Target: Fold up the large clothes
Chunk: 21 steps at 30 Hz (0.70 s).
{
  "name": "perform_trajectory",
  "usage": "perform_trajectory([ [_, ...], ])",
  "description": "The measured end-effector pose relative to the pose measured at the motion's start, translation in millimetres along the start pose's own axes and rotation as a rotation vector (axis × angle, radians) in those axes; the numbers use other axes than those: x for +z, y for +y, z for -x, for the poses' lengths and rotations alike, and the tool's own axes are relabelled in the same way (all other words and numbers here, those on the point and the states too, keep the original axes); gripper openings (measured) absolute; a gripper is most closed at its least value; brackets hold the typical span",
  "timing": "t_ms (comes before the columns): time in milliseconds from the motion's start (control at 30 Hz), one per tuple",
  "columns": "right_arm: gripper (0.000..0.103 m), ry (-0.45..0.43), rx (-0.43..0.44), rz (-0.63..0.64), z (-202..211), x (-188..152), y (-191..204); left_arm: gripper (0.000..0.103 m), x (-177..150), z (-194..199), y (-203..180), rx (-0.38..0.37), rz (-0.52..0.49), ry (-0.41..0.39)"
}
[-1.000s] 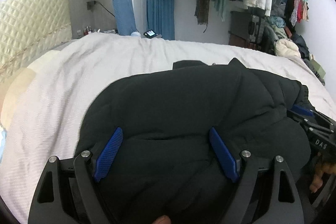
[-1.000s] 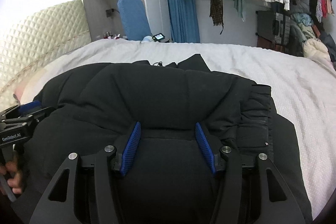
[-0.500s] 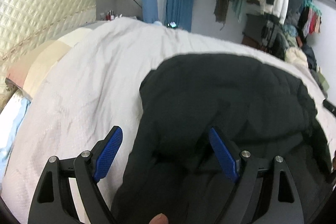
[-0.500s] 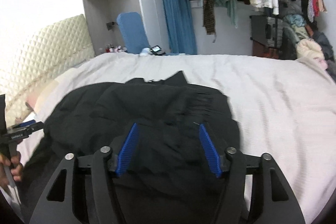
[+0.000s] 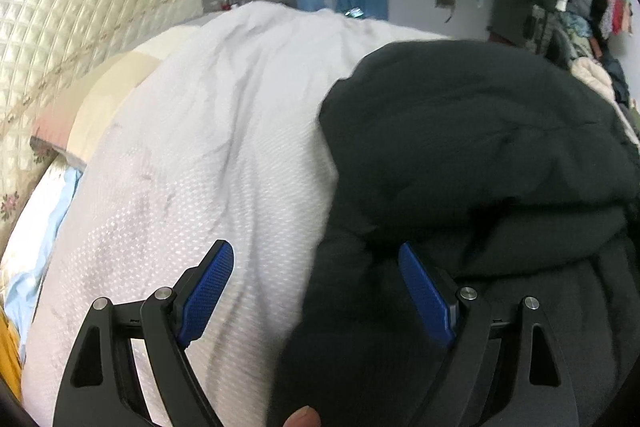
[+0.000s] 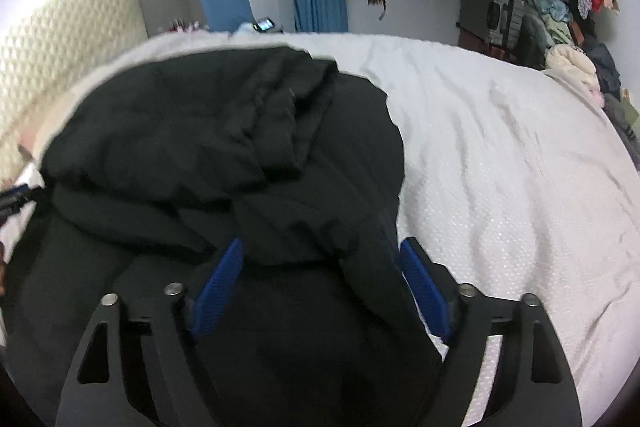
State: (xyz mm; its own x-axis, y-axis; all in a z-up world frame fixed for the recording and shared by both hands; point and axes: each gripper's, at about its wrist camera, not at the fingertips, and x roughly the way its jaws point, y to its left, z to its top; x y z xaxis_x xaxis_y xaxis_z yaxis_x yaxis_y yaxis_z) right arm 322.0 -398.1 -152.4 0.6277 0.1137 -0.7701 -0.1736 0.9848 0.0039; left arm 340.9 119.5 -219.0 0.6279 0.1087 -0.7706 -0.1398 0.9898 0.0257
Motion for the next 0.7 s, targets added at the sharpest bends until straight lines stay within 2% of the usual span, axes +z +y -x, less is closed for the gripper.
perform_trajectory([
  [100, 0.085, 0.051, -0.053, 0.007, -15.6, -6.3, -4.0, 0.085, 1.6, -13.5, 15.0, -0.022, 0.045, 0.020],
  [200, 0.085, 0.048, -0.057, -0.024, -21.9, -4.7, -11.0, 0.086, 2.3, -19.4, 22.3, -0.053, 0.070, 0.021],
  [300, 0.085, 0.005, -0.053, -0.058, -16.4, 0.2, -14.3, 0.086, 2.9, -18.6, 21.1, -0.049, 0.068, 0.005],
  [500, 0.085, -0.149, -0.058, -0.097, 4.1, 10.3, -20.5, 0.086, 9.6, -18.9, 20.4, -0.024, 0.081, -0.028],
  [600, 0.085, -0.156, -0.059, -0.128, -2.9, 13.2, -34.3, 0.086, 12.5, -23.6, 26.0, 0.014, 0.115, -0.011],
  [700, 0.090, -0.152, -0.055, -0.154, -9.5, 12.6, -44.5, 0.086, 11.9, -24.6, 37.1, -0.012, 0.177, 0.010],
])
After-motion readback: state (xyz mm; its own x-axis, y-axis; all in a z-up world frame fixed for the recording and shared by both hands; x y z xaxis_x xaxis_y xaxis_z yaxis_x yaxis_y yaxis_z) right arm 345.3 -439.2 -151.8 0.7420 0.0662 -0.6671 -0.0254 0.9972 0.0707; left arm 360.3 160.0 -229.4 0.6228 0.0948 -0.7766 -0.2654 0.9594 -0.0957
